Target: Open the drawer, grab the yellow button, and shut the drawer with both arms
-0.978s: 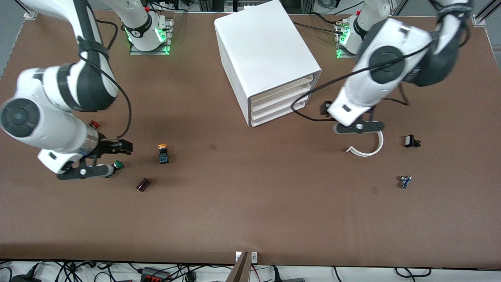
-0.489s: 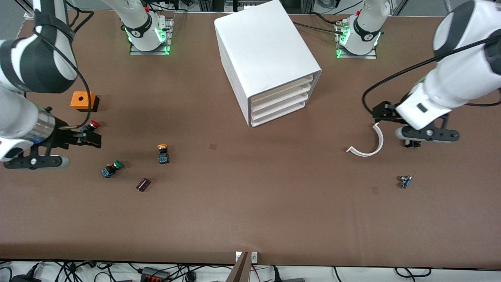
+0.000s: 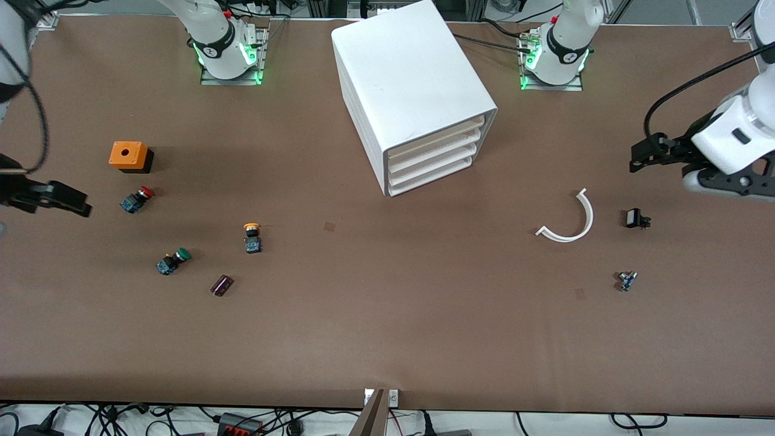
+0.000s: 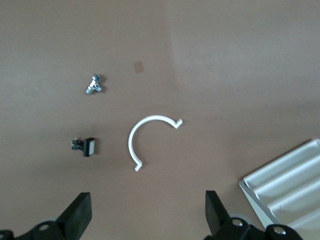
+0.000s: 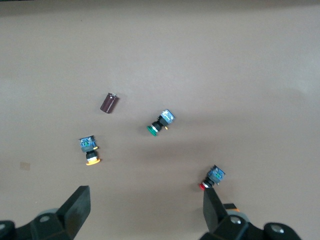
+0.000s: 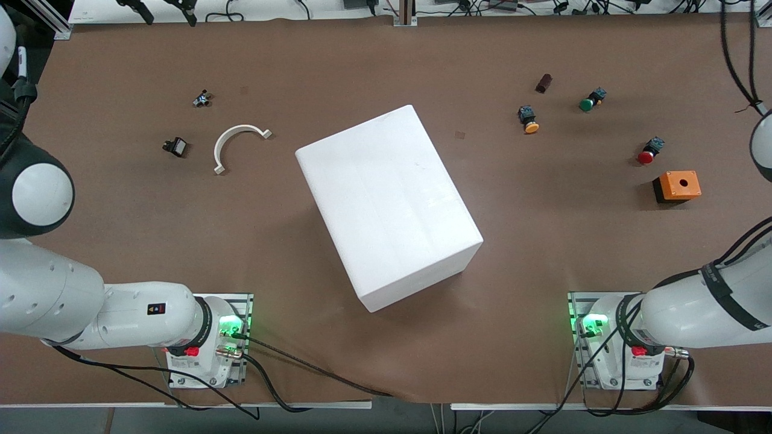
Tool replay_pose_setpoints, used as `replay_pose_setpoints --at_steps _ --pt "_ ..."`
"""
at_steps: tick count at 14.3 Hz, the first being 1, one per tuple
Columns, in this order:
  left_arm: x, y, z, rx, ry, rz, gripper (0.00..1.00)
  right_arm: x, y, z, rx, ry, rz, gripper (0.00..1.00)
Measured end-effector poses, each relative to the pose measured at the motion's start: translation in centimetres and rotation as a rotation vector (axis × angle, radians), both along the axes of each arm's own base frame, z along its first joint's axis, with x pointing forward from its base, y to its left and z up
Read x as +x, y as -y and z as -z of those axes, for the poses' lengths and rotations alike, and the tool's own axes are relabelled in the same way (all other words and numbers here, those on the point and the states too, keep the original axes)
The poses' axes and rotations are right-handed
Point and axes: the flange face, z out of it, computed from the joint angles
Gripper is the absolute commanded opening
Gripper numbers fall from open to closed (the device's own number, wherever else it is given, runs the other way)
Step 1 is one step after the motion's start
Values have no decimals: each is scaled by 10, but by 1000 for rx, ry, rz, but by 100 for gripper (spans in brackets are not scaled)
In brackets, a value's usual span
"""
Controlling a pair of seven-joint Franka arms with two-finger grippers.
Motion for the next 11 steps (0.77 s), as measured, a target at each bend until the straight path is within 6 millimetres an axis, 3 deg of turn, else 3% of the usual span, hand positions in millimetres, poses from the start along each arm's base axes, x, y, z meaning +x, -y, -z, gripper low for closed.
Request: replay_pose_setpoints --at_steps 4,9,11 --pt "-11 -1 11 5 31 4 100 -11 16 -16 12 8 18 100" --pt "-11 24 14 29 41 56 100 -22 13 -11 -7 -35 7 100" --pt "-13 24 15 30 28 58 100 -34 8 -7 -18 -16 -5 100"
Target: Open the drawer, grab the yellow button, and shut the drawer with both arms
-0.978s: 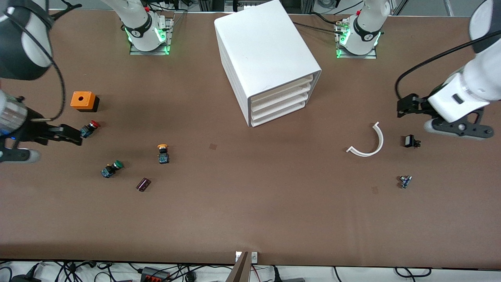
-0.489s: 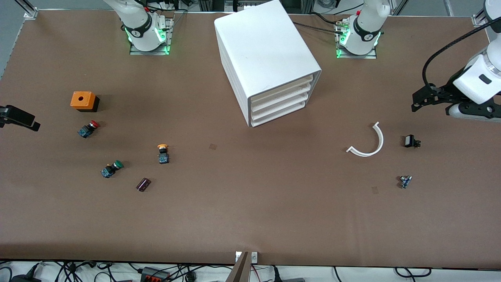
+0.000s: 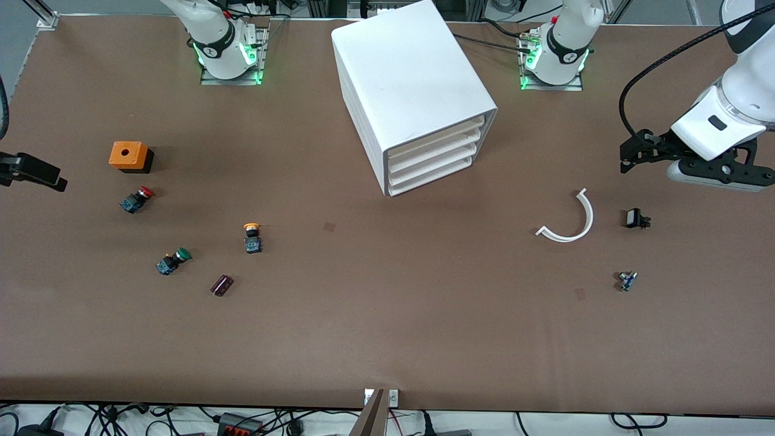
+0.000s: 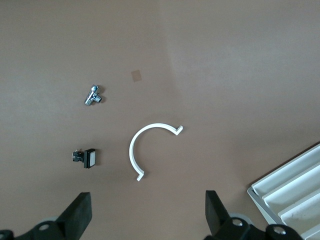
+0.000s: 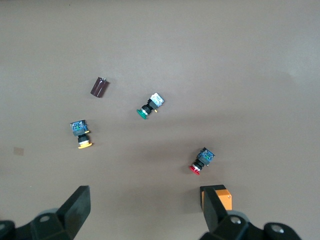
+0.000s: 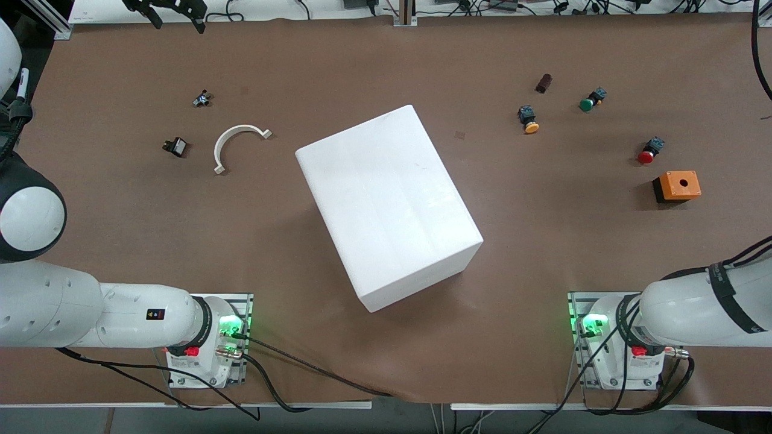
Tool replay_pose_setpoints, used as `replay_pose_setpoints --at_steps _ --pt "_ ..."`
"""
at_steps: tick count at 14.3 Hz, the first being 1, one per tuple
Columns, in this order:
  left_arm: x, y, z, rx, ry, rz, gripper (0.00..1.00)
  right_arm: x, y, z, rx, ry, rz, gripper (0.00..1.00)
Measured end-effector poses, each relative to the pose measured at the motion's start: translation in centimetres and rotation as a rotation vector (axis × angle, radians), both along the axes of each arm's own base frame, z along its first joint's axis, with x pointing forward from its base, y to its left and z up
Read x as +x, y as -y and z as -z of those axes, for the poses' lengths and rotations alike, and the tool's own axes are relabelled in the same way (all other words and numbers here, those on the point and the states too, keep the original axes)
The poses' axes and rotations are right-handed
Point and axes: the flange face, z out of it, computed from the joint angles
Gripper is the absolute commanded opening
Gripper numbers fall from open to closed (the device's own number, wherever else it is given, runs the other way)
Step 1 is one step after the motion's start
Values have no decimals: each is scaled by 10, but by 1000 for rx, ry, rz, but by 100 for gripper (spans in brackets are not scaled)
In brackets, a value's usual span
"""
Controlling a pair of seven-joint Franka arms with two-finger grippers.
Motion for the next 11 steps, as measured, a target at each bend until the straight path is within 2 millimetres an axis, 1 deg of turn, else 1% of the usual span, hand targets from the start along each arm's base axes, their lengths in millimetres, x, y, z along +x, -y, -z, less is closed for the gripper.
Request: replay_pose_setpoints --at_steps 3,4,6,11 --pt "-1 -4 1 1 -11 -7 100 -25 -3 8 3 -10 -4 100" --pt "-1 -4 1 1 -11 -7 100 -30 -3 8 4 -16 -4 100" --pt "-1 -4 1 1 -12 -7 100 -34 -3 9 5 -20 -4 100" --pt "-1 -4 1 1 -12 -7 100 -34 -5 9 5 -21 -8 100"
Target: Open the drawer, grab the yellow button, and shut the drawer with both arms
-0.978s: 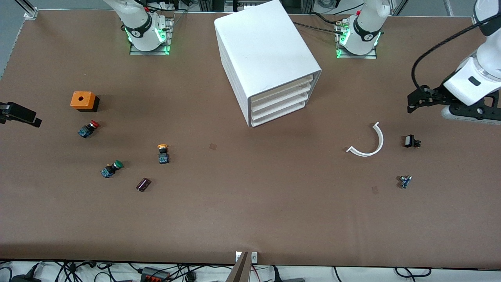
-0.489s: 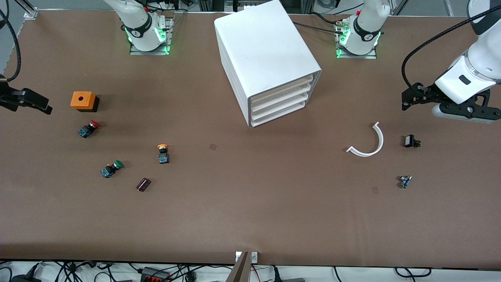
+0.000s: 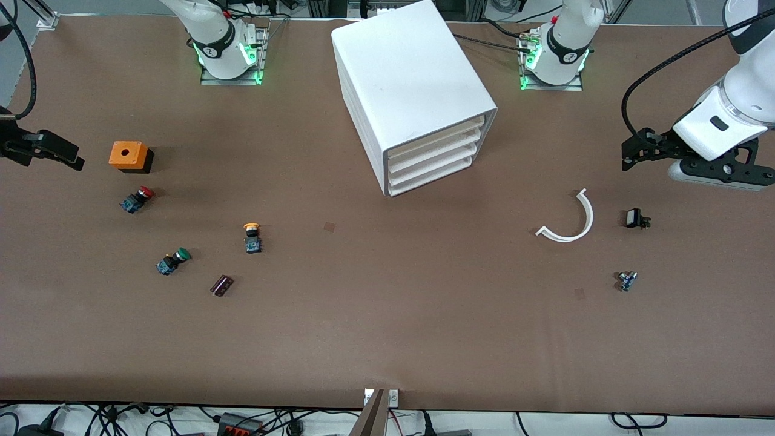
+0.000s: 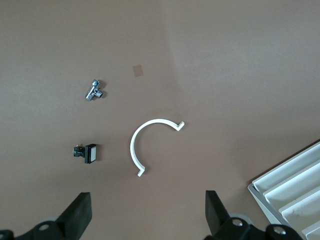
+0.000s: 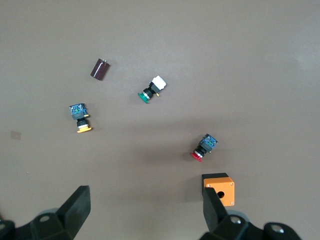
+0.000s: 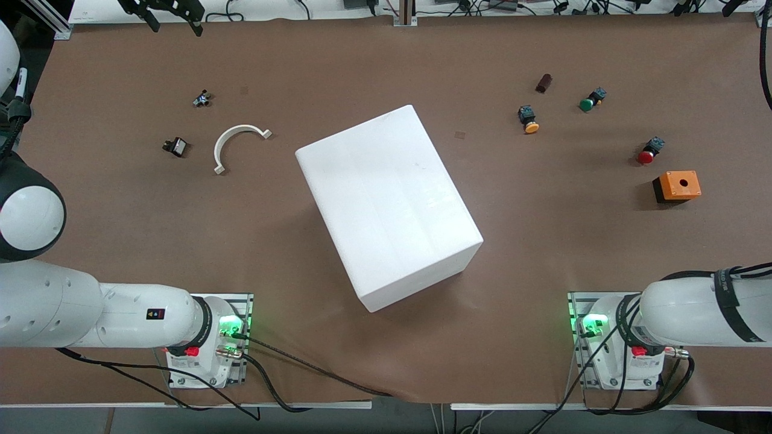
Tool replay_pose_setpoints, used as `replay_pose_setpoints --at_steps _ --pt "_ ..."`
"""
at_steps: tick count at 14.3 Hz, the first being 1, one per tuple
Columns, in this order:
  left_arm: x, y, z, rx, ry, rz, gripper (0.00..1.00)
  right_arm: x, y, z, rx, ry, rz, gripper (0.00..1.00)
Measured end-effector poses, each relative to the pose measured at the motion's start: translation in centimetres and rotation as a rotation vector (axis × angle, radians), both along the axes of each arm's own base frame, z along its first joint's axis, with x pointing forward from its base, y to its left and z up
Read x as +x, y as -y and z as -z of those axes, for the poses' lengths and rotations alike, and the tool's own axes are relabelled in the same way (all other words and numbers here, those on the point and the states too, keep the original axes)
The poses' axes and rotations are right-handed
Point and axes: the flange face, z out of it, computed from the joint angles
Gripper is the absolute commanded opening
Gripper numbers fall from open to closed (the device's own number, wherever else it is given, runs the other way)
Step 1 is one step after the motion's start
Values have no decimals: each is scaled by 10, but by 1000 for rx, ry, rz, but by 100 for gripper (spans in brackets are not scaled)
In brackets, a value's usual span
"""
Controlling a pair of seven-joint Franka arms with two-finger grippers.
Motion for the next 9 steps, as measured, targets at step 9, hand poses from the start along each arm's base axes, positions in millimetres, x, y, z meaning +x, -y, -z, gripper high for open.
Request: replay_pose_setpoints --at_steps 9 --pt "-2 0 2 2 -22 0 100 -3 -3 0 1 -15 -4 100"
